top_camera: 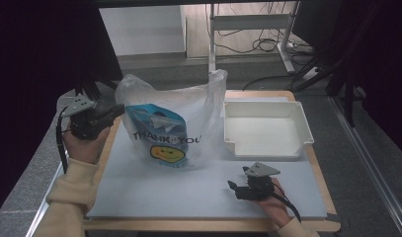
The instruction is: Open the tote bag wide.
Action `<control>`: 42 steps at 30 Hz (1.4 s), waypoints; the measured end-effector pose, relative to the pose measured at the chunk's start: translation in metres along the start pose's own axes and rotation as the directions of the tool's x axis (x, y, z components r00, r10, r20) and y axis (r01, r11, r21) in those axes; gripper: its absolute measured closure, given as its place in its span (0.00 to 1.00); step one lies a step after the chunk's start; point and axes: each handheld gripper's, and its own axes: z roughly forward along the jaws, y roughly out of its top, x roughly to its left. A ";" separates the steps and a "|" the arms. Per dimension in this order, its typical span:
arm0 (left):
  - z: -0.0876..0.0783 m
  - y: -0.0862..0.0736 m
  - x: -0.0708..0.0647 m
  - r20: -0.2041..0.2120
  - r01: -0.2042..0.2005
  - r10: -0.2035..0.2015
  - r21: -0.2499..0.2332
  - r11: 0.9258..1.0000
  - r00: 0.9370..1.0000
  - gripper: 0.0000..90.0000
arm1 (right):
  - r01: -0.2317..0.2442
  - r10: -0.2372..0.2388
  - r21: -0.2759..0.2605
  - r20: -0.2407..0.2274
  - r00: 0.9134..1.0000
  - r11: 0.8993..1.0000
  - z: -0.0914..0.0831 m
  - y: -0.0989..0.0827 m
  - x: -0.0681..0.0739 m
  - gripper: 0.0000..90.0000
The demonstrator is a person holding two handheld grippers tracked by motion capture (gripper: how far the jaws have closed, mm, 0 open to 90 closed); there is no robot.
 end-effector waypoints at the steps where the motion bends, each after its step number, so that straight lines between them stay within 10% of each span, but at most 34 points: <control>1: 0.000 0.000 0.000 0.000 0.000 0.000 0.000 1.000 1.000 1.00 | 0.001 -0.001 -0.001 0.001 1.000 1.000 0.000 0.000 0.000 0.25; 21: -0.015 -0.027 0.011 0.033 0.066 -0.063 -0.093 0.994 0.997 1.00 | -0.003 0.002 -0.021 -0.021 1.000 1.000 0.004 0.014 0.021 0.26; 42: -0.013 -0.030 0.014 0.049 0.062 -0.058 -0.086 0.994 0.997 1.00 | 0.002 -0.002 -0.087 0.001 1.000 0.996 -0.001 0.026 0.023 0.28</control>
